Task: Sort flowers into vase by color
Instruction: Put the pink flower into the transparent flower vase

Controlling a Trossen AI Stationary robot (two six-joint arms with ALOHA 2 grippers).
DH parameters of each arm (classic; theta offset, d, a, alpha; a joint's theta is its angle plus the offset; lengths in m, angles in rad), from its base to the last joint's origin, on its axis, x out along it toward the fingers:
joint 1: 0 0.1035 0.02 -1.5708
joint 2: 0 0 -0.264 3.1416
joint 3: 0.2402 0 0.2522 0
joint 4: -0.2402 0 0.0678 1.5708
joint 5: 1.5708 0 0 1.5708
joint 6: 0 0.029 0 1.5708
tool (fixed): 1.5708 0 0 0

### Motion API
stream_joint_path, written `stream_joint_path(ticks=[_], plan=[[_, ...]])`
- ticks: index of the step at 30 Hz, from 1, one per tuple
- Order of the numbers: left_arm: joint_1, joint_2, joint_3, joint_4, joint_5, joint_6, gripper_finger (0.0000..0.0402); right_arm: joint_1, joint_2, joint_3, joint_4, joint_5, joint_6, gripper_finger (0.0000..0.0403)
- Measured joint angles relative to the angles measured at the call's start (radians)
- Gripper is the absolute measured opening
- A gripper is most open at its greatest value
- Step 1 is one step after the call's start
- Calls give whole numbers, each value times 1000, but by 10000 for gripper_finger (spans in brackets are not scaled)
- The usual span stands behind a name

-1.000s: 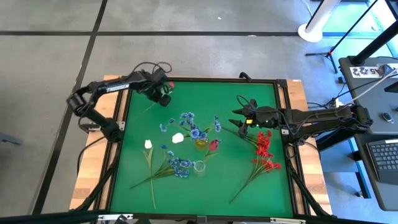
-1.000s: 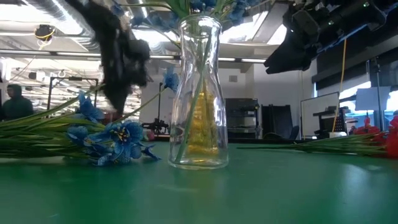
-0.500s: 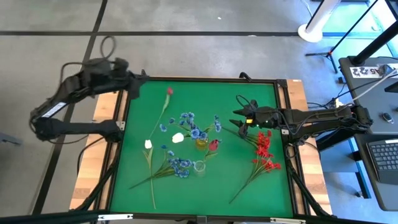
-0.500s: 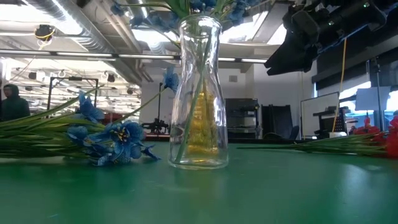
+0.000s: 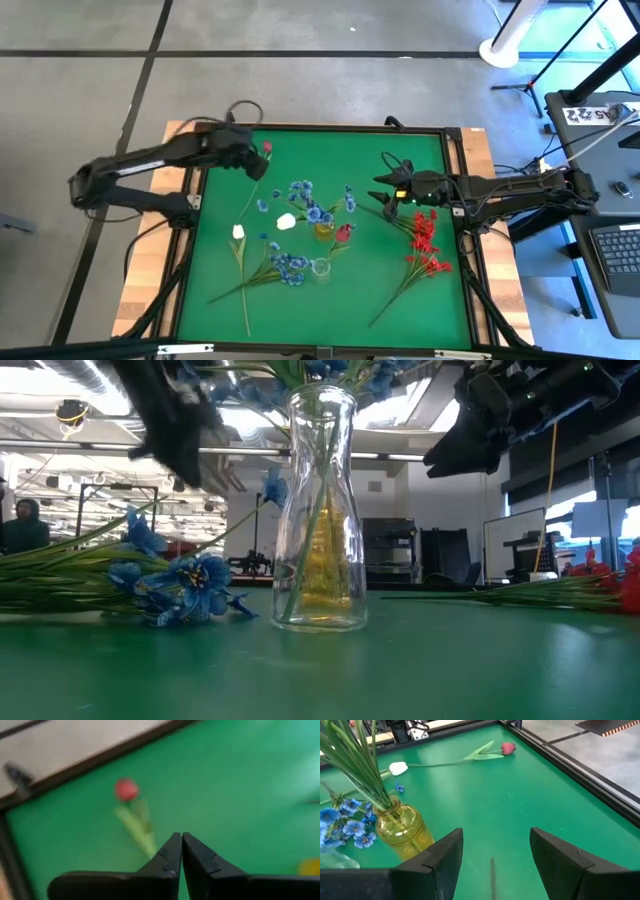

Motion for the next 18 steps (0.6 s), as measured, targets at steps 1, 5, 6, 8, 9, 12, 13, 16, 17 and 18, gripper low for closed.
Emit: stream_joint_path(ticks=[1,5,6,8,9,12,13,16,17,18], plan=[[10,38,-19,14,-2,9,25,0,0,0,-3,0,-1,230],[47,182,-53,47,5,35,68,0,0,0,-9,0,-2,230],[58,218,-53,60,4,38,81,0,0,0,-9,0,-2,230],[73,284,-54,81,5,42,107,0,8,0,-8,0,-2,230],[80,310,-54,95,6,45,120,0,13,0,-9,0,-2,230],[109,387,-54,118,25,48,154,0,33,0,-5,0,-2,230],[120,407,-54,120,39,52,164,0,43,0,-8,0,-2,230],[140,455,-54,138,108,56,186,0,79,0,-8,0,-2,230],[142,469,-54,141,118,57,191,0,90,0,-9,0,-2,230],[142,480,-54,143,120,59,194,0,102,0,-8,0,-2,230]])
